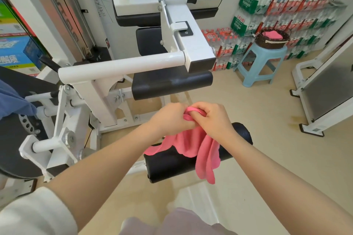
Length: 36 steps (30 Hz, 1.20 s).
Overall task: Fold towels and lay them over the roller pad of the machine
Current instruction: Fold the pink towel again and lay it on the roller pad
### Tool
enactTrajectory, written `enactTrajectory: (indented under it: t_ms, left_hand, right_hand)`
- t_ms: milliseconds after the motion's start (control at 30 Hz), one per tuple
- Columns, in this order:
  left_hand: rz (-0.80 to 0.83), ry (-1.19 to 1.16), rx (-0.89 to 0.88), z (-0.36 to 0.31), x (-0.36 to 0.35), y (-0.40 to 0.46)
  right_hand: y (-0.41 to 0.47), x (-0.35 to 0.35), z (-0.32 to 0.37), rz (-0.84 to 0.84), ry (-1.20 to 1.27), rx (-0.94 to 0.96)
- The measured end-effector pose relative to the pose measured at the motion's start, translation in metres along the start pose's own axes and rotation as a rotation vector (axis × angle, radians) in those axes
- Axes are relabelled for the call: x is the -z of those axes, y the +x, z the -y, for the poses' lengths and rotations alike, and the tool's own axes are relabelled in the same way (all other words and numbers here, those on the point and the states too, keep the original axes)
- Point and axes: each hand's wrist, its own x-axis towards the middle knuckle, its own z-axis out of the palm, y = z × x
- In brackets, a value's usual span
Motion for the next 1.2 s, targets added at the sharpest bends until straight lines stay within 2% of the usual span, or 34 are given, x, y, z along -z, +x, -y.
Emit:
enactTrajectory:
  t_ms: [167, 300, 400, 500, 600, 633, 700, 733, 800, 867, 933, 1067, 1200]
  left_hand:
    - [-0.102, -0.173, -0.064, -0.003, 0.015, -0.009]
    - [-0.263, -0.512, -0.084, -0.005, 0.025, -0.022]
    - [-0.350, -0.861, -0.119, -0.001, 0.034, -0.028]
    - [-0.439, -1.061, -0.221, 0.002, 0.040, -0.033]
    - [-0.563, -1.211, -0.212, 0.002, 0.045, -0.032]
    - [-0.592, -1.153, -0.191, 0.002, 0.045, -0.031]
    - [-0.599, -0.791, -0.090, 0.004, 0.040, -0.026]
    - [-0.534, -0.558, -0.005, 0.006, 0.037, -0.024]
    - [-0.290, -0.214, 0.094, 0.011, 0.027, -0.021]
    - [-0.095, -0.053, 0.024, 0.010, 0.011, -0.022]
    - [-0.050, -0.055, -0.055, 0.005, -0.002, -0.022]
    - [-0.179, -0.126, -0.038, 0.009, -0.006, -0.019]
    - [-0.272, -0.285, 0.027, 0.018, 0.005, -0.020]
  right_hand:
    - [-0.008, 0.002, -0.008, -0.073, -0.026, 0.092]
    - [-0.007, 0.005, 0.003, -0.155, -0.020, 0.183]
    - [-0.004, 0.006, 0.002, -0.191, -0.089, 0.126]
    - [-0.002, 0.007, -0.012, -0.157, -0.177, -0.006]
    - [-0.003, 0.008, -0.027, -0.149, -0.181, -0.169]
    - [-0.004, 0.008, -0.027, -0.150, -0.139, -0.217]
    - [-0.006, 0.008, -0.021, -0.135, -0.010, -0.297]
    - [-0.007, 0.009, -0.016, -0.115, 0.036, -0.293]
    - [-0.007, 0.010, 0.000, -0.036, 0.063, -0.225]
    - [-0.007, 0.010, 0.014, 0.070, 0.013, -0.146]
    - [-0.007, 0.009, 0.022, 0.118, -0.042, -0.079]
    - [-0.007, 0.016, 0.020, 0.060, -0.076, -0.040]
    - [-0.007, 0.032, 0.013, 0.114, -0.174, -0.091]
